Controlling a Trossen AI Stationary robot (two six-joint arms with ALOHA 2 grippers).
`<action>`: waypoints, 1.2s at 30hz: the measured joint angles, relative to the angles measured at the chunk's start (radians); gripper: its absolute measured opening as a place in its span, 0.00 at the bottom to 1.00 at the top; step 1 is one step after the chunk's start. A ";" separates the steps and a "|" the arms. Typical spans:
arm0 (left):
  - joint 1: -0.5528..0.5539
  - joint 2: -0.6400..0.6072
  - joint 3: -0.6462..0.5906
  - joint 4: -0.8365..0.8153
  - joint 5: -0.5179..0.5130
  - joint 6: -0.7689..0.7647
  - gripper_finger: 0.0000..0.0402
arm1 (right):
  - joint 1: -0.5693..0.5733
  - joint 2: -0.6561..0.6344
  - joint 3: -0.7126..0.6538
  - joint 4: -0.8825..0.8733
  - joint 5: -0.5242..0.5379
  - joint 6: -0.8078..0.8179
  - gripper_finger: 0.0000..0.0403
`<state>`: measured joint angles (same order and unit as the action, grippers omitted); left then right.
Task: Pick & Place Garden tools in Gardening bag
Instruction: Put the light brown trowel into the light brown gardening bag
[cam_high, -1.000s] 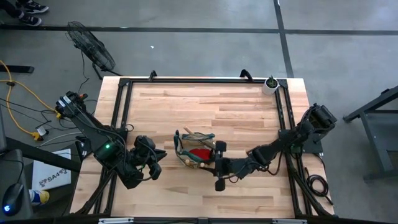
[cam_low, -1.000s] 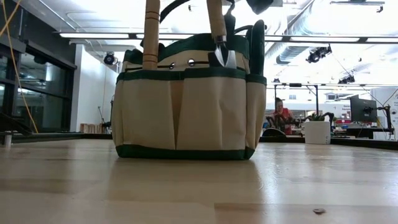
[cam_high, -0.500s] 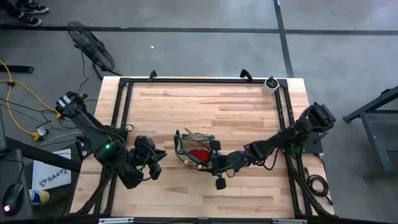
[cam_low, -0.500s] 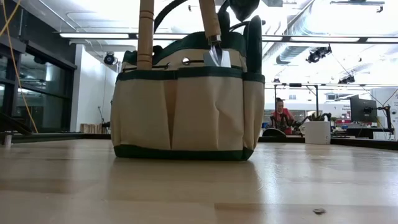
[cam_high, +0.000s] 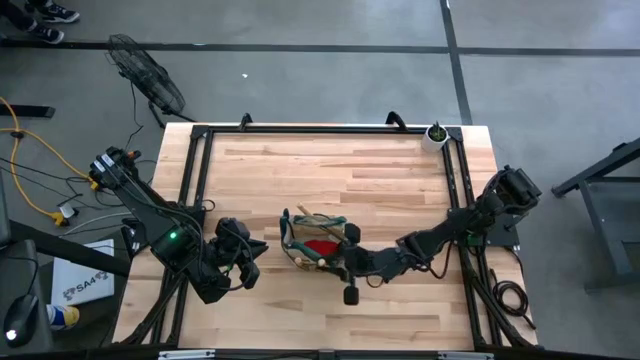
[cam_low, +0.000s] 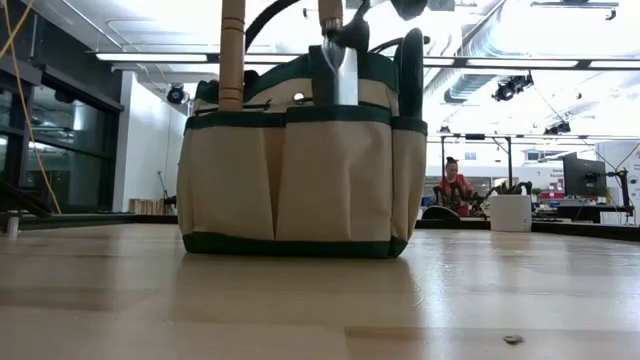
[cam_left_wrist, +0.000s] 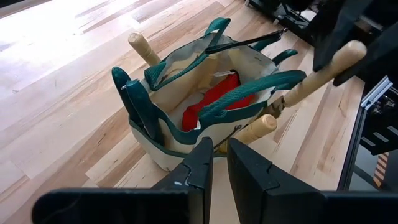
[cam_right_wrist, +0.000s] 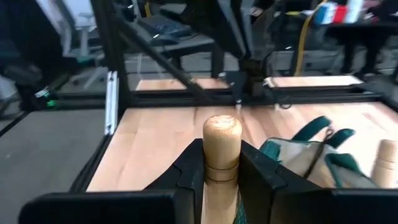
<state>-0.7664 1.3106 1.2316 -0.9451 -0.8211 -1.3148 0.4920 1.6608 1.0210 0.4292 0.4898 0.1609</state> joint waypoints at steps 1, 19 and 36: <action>0.000 0.000 0.000 0.000 0.000 0.000 0.11 | 0.010 0.000 0.000 0.005 0.028 0.000 0.15; 0.000 0.000 0.000 0.000 0.000 0.000 0.11 | 0.072 0.000 0.000 -0.052 0.181 -0.118 0.15; 0.000 0.000 0.000 -0.020 -0.001 0.003 0.11 | 0.097 0.068 0.000 0.031 0.195 -0.192 0.15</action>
<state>-0.7662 1.3106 1.2316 -0.9649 -0.8225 -1.3117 0.5892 1.7291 1.0210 0.4603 0.6846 -0.0313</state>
